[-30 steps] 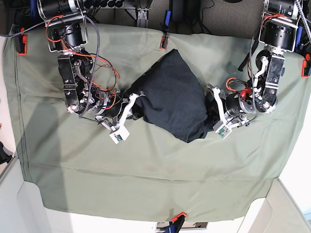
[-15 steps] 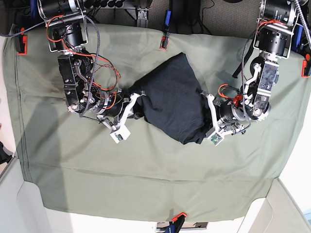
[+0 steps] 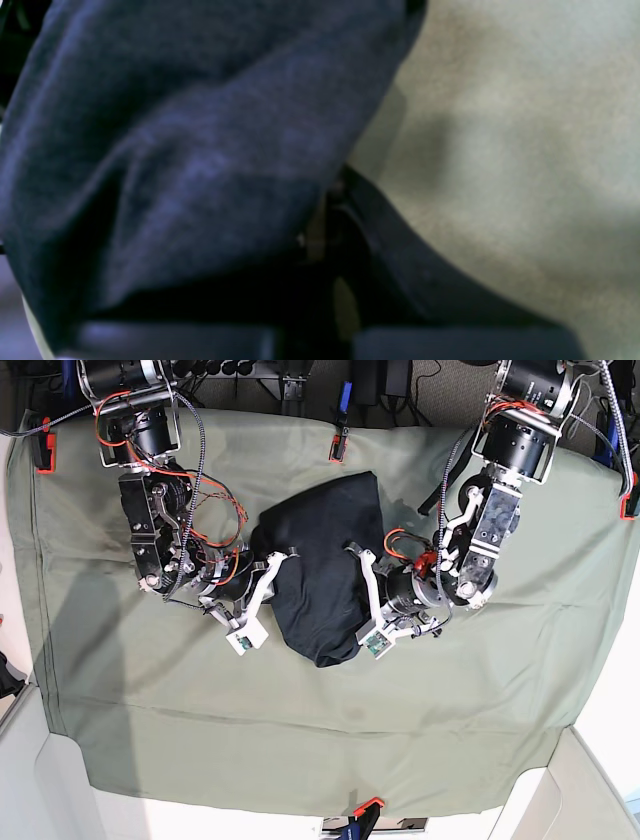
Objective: Fold the T-shirt properly
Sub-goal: 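Hold the bundle with both grippers and fold it over into a square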
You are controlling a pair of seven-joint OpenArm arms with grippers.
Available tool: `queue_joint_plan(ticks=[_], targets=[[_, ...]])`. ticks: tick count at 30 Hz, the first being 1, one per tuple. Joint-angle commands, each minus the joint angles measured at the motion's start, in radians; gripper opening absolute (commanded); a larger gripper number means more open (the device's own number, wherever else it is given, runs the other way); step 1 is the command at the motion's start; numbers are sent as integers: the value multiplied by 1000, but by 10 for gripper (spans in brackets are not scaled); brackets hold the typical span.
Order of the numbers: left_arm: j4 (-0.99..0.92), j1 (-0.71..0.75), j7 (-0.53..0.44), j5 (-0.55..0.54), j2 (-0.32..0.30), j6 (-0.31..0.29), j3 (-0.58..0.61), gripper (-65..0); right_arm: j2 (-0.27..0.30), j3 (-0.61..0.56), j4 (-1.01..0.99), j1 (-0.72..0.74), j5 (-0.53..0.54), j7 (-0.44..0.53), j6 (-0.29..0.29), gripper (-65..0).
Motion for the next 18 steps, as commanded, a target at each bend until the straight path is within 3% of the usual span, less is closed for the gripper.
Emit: queue_joint_plan(ticks=[1,5,11,18], targets=[[10,-13,16,-5,-7,-8,2,-562,-3,1,9,14,2,-8,9,-650],[20,-13,15,-13,-62,-8,0,-562,-3,1,11,8,2,-13,9,-650],[97,-12,16,-129,-185,-8,0,-561,-5,1,64,-69,35,-15,9,-650],[242,-12,73,-142,-234,-3,-2,-561,-42,0,213,-207,61,-35,10,-650]])
